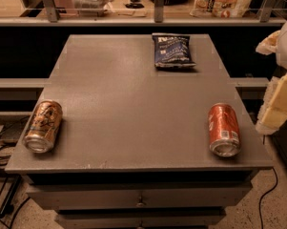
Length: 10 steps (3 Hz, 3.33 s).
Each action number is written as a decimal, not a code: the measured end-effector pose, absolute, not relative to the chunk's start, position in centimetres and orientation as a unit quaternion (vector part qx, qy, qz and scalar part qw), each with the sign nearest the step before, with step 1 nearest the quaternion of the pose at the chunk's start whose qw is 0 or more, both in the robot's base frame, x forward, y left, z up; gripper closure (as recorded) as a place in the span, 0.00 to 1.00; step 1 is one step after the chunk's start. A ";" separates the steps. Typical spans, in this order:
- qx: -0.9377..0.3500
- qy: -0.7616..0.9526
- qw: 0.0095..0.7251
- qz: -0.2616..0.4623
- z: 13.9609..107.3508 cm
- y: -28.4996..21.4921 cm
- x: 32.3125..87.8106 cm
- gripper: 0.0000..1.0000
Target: Pick blue chip bag
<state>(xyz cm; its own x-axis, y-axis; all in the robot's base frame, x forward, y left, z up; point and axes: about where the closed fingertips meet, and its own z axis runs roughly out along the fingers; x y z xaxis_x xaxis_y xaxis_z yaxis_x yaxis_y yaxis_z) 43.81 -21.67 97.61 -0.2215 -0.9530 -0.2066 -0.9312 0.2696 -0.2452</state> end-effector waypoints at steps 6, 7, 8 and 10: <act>-0.554 0.758 0.331 0.098 97.5 -17.7 53.5 0.00; -0.534 0.759 0.352 0.122 96.6 -17.2 54.7 0.00; -0.515 0.753 0.382 0.145 95.9 -15.9 57.9 0.00; -0.485 0.754 0.416 0.152 92.0 -13.4 66.6 0.00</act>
Offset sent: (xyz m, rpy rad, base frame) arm 0.0559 0.0037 0.0066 0.4130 -0.1300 0.0009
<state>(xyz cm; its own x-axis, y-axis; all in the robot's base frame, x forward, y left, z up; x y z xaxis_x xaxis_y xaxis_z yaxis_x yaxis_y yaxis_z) 66.60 -13.36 91.98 -0.1835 -0.6062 -0.7739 -0.8580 0.4829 -0.1748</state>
